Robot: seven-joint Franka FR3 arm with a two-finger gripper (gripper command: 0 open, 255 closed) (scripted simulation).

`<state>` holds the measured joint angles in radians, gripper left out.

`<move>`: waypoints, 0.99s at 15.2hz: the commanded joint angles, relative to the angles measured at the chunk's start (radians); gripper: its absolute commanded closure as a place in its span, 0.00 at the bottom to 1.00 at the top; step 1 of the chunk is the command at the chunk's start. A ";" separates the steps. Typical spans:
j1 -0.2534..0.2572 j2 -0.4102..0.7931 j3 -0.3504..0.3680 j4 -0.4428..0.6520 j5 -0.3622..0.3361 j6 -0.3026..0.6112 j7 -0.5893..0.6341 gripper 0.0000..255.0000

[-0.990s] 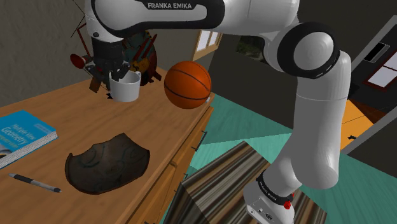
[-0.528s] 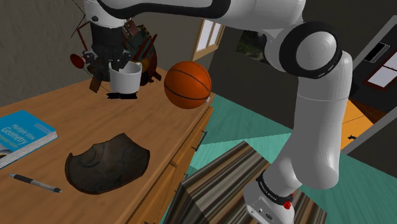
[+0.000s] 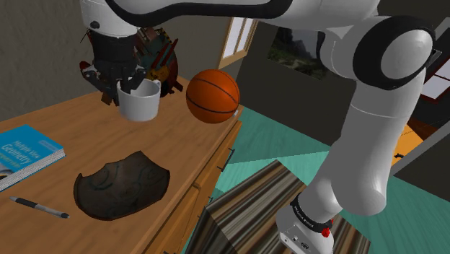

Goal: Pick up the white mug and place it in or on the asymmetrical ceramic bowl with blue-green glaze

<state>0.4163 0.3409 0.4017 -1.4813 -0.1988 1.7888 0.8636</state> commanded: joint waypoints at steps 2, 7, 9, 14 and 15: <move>0.029 -0.045 0.022 -0.067 0.010 0.019 0.059 1.00; 0.082 -0.100 0.062 -0.136 0.024 0.028 0.154 1.00; 0.105 -0.115 0.078 -0.154 0.028 0.028 0.194 1.00; 0.128 -0.121 0.093 -0.201 0.027 0.065 0.240 1.00; 0.128 -0.119 0.093 -0.212 0.026 0.078 0.241 1.00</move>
<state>0.5432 0.2189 0.4945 -1.6827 -0.1710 1.8531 1.1014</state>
